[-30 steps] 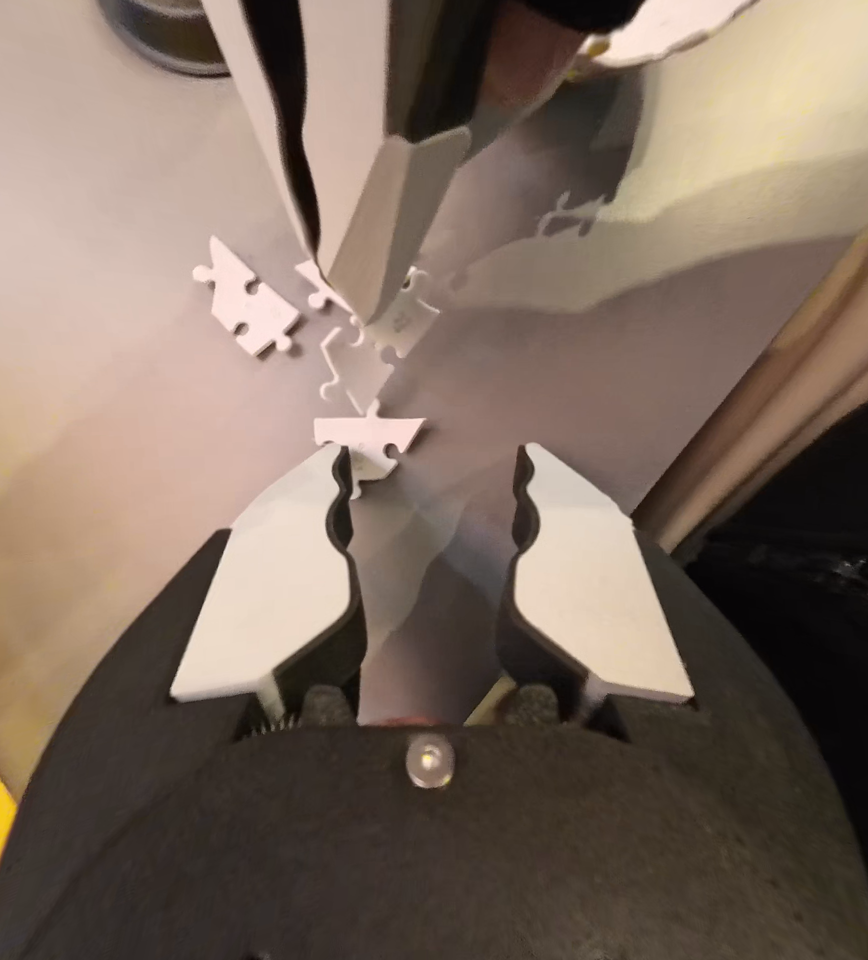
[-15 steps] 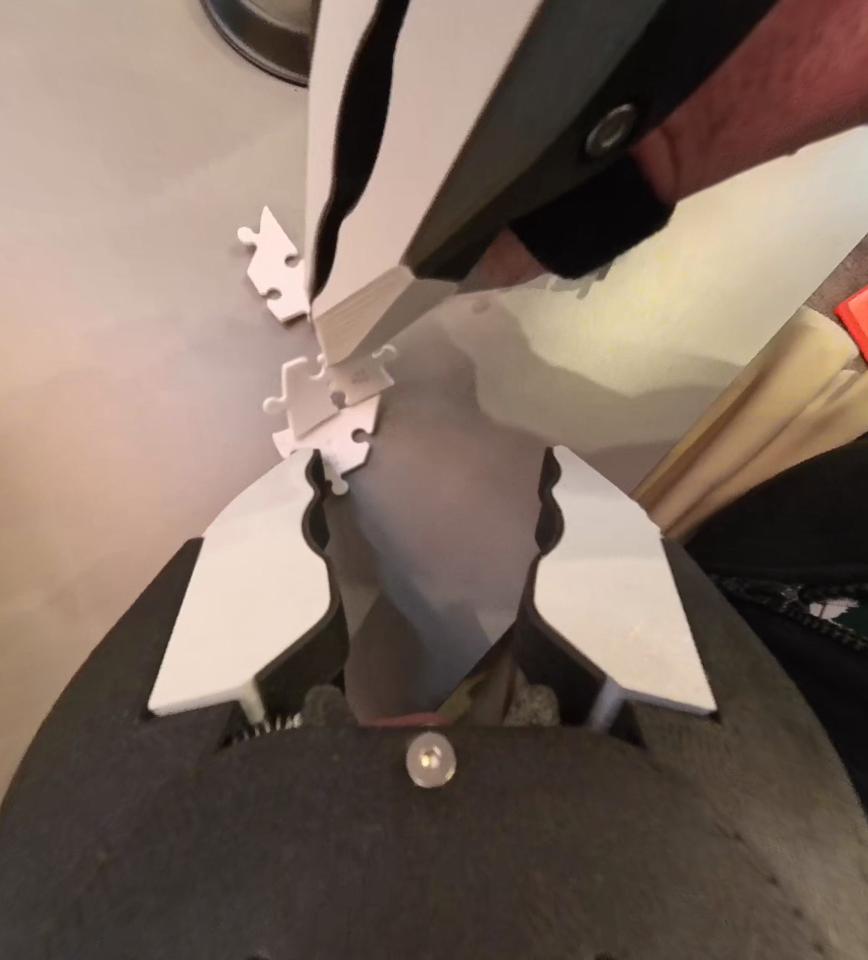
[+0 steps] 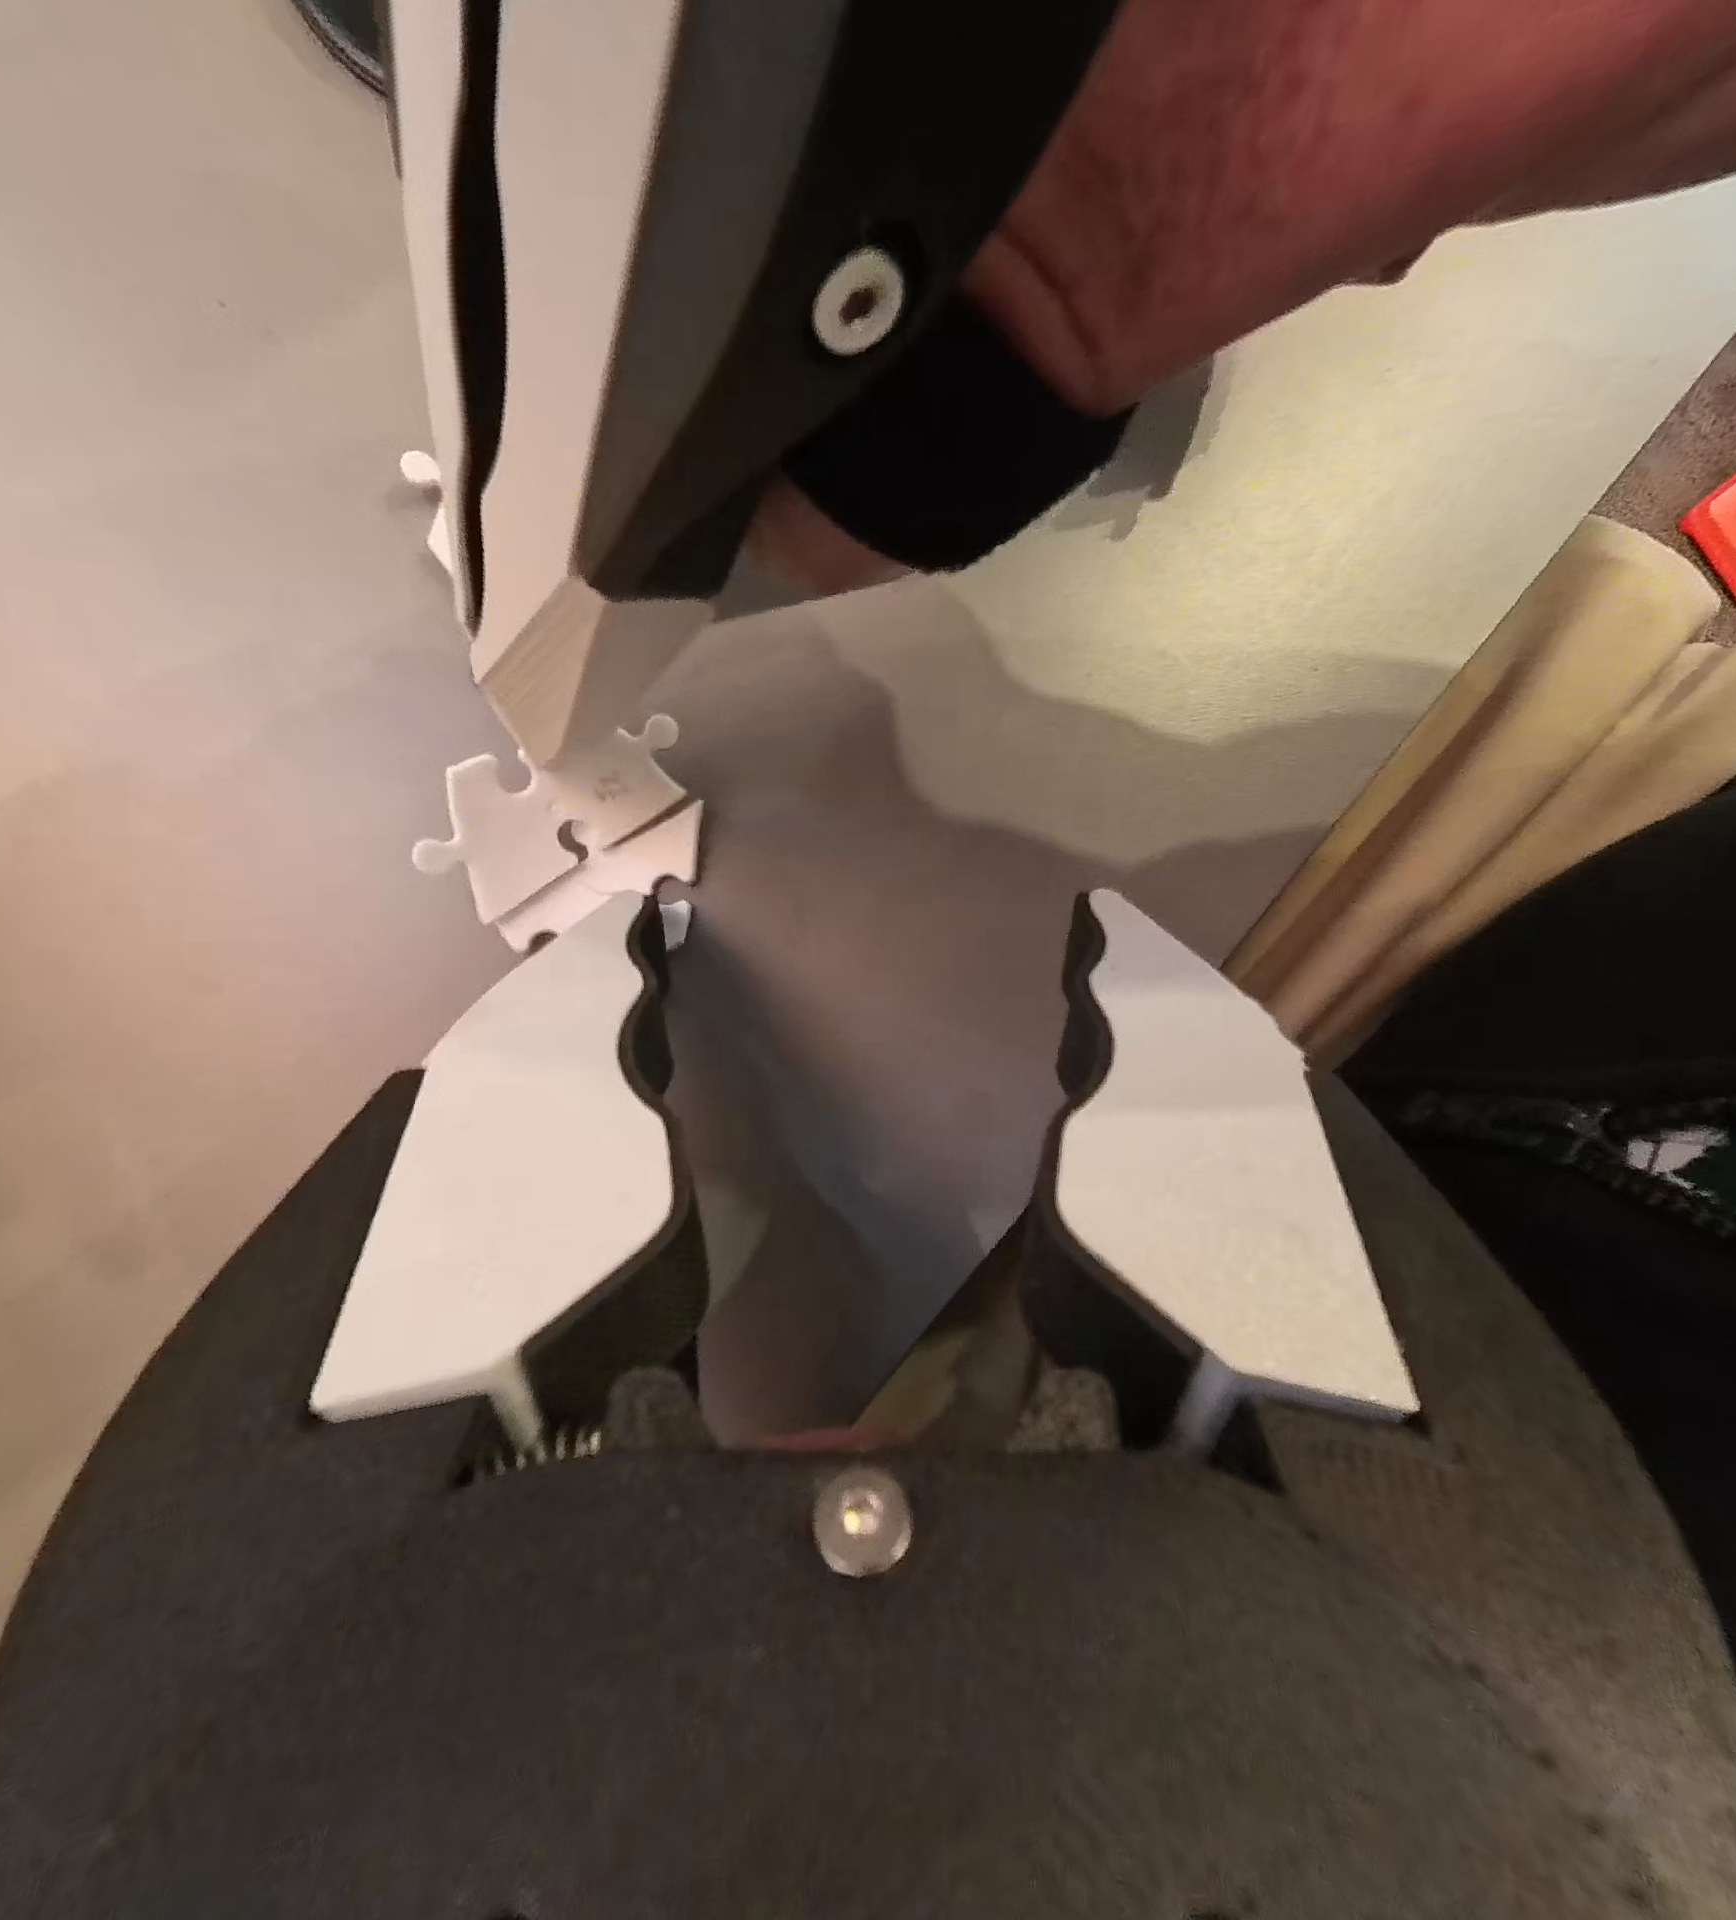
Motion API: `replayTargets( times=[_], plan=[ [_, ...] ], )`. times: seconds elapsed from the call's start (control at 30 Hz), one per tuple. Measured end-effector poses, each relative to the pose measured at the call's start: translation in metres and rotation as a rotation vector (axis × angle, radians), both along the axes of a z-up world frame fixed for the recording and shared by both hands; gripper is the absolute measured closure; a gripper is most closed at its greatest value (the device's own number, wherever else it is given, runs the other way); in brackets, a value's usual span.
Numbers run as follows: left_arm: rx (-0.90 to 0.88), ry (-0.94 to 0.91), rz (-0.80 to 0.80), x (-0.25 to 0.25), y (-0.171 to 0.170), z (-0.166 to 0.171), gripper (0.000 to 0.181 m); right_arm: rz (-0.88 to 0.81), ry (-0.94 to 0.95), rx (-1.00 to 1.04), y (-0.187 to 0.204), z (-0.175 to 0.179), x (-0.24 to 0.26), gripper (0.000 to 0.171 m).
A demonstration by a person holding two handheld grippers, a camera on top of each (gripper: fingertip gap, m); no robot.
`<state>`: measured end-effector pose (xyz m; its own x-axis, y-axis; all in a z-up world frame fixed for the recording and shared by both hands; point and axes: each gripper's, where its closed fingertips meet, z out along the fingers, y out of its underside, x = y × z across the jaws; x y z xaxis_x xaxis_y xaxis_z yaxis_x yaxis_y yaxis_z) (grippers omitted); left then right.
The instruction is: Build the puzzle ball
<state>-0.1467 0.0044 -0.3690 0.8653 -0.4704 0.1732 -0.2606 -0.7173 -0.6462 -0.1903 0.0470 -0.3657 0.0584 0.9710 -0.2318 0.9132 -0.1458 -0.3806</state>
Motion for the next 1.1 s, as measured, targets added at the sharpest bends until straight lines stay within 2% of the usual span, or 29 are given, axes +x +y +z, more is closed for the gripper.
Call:
replayTargets(
  times=[0.83,1.1],
  plan=[
    [-0.004,0.020,-0.009,0.002,0.001,-0.001,0.107,-0.027,-0.007,-0.003,-0.002,-0.006,0.009,0.171],
    [-0.014,0.018,-0.013,0.002,0.000,-0.001,0.107,-0.028,0.032,-0.001,0.002,0.004,0.009,0.171]
  ],
)
